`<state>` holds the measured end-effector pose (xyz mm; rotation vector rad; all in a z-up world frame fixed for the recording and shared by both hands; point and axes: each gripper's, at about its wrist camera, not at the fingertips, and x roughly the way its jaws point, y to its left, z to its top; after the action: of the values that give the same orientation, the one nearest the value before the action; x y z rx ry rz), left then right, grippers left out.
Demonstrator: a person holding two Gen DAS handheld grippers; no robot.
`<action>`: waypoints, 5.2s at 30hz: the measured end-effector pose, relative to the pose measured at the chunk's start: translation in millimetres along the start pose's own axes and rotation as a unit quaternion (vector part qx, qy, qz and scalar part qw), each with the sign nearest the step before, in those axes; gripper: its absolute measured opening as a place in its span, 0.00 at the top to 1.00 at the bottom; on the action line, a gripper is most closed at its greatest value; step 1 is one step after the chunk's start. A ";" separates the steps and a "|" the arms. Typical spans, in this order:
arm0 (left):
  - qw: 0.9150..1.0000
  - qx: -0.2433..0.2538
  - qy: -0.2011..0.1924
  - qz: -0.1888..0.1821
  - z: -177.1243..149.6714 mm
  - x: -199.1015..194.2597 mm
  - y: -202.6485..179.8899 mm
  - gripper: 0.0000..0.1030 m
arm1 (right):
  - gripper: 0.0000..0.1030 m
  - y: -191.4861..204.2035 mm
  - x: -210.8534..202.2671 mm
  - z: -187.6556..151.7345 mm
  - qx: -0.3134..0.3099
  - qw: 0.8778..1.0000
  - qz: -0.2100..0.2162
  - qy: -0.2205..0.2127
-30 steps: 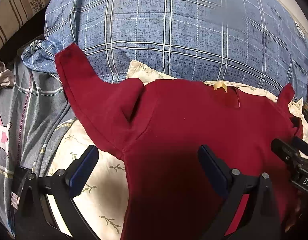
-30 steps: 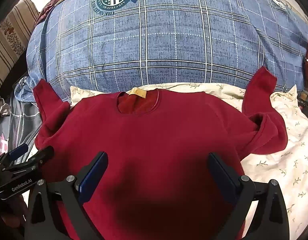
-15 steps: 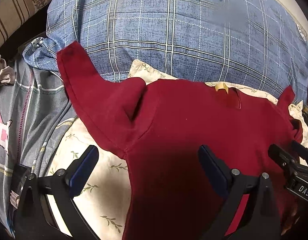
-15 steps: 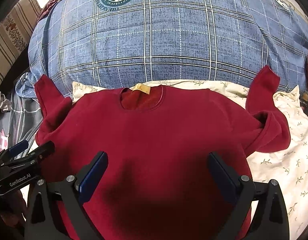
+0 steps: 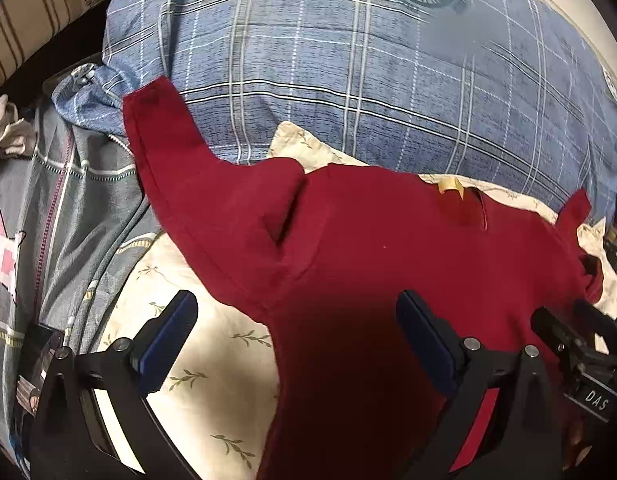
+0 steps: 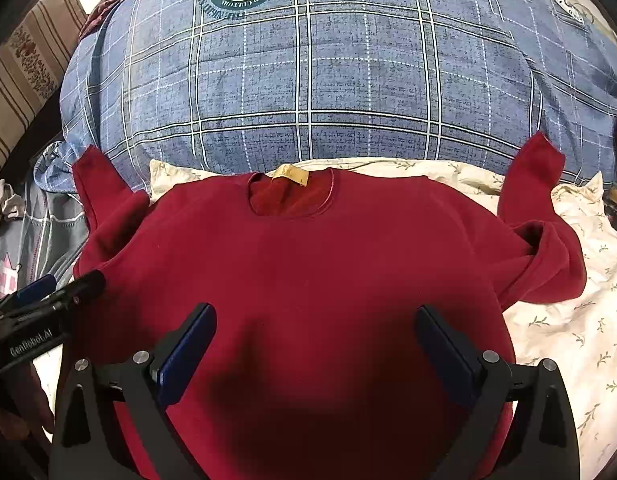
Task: Fold small clothes
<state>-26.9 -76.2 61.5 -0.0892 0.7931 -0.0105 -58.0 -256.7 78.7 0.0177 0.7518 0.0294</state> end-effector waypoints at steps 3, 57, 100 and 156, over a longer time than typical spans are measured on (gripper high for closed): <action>1.000 -0.014 0.002 0.000 1.1 1.8 6.1 0.03 | 0.03 0.4 1.5 -0.4 0.002 1.000 0.002 0.002; 1.000 0.024 0.000 0.005 -5.2 2.8 -8.0 0.03 | 0.03 2.2 6.5 -0.1 0.002 1.000 -0.014 0.011; 0.990 -0.088 -0.032 0.108 157.6 117.8 195.3 0.03 | 0.03 -5.0 22.7 -1.7 0.009 0.999 0.016 0.042; 0.999 -0.011 -0.034 -0.005 24.3 -26.9 61.6 0.29 | 0.72 -32.7 17.5 4.7 -0.009 0.997 -0.050 0.063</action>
<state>-30.0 -11.8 92.4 -0.1135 0.7259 -0.0076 -41.3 -288.8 69.3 -0.0400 0.8774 -0.0588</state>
